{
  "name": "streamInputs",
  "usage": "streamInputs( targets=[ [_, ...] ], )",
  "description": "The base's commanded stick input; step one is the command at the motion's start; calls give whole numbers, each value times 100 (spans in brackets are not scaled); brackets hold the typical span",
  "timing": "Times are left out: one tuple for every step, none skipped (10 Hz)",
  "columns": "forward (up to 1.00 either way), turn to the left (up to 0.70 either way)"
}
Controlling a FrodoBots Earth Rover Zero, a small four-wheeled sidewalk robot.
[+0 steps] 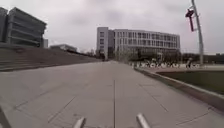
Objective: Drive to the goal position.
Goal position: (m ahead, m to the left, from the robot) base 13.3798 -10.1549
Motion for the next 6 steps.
streamInputs(
  targets=[
    [70, 0],
    [70, 0],
    [70, 0],
    [70, 0],
    [70, 0],
    [70, 0]
  ],
)
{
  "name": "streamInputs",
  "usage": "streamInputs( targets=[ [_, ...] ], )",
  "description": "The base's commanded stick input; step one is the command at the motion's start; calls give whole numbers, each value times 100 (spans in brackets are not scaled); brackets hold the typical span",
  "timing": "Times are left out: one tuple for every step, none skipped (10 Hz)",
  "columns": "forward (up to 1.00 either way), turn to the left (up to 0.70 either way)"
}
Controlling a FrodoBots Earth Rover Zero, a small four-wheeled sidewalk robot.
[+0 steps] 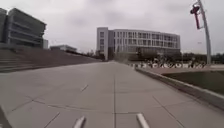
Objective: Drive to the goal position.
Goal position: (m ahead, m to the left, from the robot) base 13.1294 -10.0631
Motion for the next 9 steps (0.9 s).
streamInputs(
  targets=[
    [70, 0],
    [70, 0],
    [70, 0],
    [70, 0],
    [70, 0],
    [70, 0],
    [70, 0],
    [70, 0],
    [70, 0]
  ],
)
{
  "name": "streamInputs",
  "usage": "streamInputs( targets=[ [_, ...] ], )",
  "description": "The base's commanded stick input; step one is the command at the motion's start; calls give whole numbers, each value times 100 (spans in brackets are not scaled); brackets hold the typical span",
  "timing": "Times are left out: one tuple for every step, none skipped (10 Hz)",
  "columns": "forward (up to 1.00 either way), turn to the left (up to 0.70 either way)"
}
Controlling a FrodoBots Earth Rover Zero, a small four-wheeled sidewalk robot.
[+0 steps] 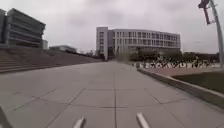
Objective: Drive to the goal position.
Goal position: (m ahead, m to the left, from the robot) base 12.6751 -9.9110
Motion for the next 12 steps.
streamInputs(
  targets=[
    [70, 0],
    [70, 0],
    [70, 0],
    [70, 0],
    [70, 0],
    [70, 0],
    [70, 0],
    [70, 0],
    [70, 0],
    [70, 0],
    [70, 0],
    [70, 0]
  ],
)
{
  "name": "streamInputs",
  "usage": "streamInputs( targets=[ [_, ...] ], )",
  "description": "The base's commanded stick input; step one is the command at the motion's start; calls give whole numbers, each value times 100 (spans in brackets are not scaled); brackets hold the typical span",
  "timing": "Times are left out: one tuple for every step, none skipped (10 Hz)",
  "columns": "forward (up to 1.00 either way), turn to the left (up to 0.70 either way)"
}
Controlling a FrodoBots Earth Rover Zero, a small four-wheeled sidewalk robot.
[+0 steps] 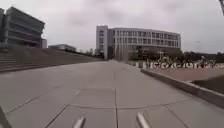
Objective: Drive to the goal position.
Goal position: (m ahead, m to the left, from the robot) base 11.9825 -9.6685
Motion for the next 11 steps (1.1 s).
streamInputs(
  targets=[
    [70, 0],
    [70, 0],
    [70, 0],
    [70, 0],
    [70, 0],
    [70, 0],
    [70, 0],
    [70, 0],
    [70, 0],
    [70, 0],
    [70, 0]
  ],
)
